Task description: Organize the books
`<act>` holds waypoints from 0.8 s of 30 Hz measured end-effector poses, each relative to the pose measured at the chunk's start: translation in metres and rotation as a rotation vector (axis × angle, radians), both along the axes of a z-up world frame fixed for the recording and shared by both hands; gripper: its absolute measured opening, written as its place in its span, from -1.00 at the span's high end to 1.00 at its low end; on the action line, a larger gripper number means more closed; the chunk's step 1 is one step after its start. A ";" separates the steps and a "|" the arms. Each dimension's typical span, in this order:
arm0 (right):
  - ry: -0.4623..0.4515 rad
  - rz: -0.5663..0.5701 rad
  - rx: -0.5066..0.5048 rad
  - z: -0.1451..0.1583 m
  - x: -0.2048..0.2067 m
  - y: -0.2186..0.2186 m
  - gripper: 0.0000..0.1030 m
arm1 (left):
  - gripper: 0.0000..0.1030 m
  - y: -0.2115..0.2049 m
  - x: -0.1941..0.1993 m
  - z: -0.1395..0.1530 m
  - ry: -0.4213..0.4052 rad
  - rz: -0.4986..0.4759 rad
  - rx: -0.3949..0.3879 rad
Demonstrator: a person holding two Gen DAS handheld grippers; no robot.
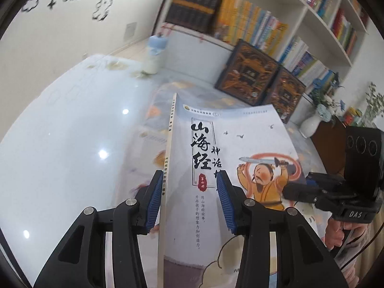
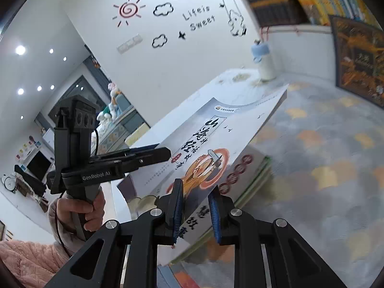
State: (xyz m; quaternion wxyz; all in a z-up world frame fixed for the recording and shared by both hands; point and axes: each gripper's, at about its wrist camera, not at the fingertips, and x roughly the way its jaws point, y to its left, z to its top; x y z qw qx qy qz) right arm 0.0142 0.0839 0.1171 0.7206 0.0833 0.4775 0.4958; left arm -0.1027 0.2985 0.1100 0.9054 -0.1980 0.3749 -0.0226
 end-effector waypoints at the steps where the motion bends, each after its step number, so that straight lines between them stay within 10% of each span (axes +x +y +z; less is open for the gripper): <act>1: 0.012 0.009 -0.003 -0.005 -0.001 0.007 0.61 | 0.22 0.004 -0.003 -0.003 0.005 0.008 0.001; 16: 0.082 0.021 -0.081 -0.046 -0.002 0.035 0.61 | 0.21 0.018 -0.019 -0.031 0.053 0.060 0.026; 22: 0.101 0.025 -0.091 -0.054 -0.006 0.035 0.54 | -0.02 0.008 -0.018 -0.030 0.066 0.069 0.091; 24: 0.099 0.019 -0.088 -0.054 -0.006 0.034 0.45 | -0.50 0.003 -0.018 -0.029 0.074 0.083 0.122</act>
